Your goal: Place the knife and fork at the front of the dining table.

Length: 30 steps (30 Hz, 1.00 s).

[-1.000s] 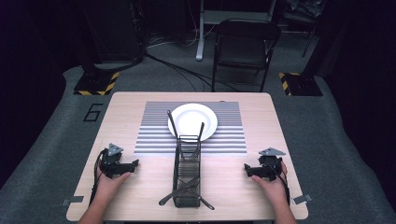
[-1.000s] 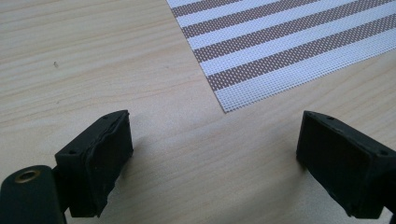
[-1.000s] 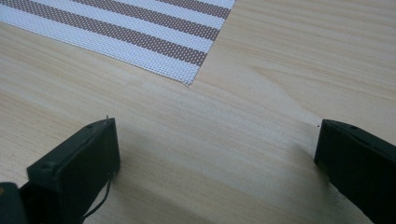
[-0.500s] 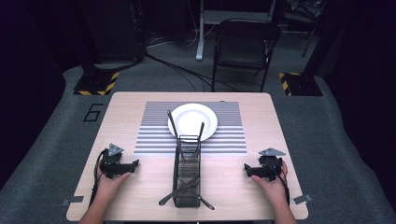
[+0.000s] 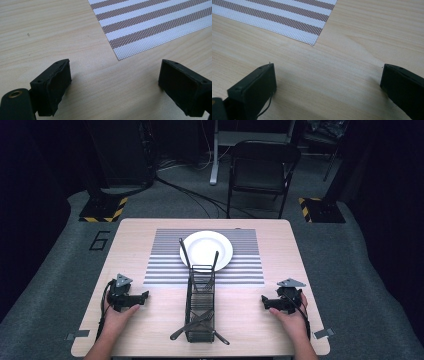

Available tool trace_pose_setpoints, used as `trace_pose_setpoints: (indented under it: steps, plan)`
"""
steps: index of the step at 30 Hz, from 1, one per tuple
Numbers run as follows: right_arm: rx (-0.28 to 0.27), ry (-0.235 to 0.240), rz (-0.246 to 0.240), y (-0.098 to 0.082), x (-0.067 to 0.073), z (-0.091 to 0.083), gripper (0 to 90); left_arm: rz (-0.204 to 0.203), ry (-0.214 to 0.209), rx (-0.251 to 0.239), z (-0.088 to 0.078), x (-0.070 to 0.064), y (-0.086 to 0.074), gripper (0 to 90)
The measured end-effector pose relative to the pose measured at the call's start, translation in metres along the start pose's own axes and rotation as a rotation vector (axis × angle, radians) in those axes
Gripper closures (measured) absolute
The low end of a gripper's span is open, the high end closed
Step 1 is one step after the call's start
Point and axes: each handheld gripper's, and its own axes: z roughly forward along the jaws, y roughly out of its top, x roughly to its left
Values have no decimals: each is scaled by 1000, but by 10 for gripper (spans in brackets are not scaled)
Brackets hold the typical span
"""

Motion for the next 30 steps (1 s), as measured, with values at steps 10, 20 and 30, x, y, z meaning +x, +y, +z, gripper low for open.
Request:
trace_pose_setpoints:
  steps: [10, 20, 30]
  plan:
    - [-13, 6, 53, 4, 0, -7, 148, 7, -2, 4, 0, 1, 0, 109]
    - [-87, 58, 12, 21, 23, -32, 303, 6, -6, -3, 1, 1, 1, 109]
    - [-123, 154, -38, 41, 52, -48, 463, 8, -7, 1, 1, 1, 1, 109]
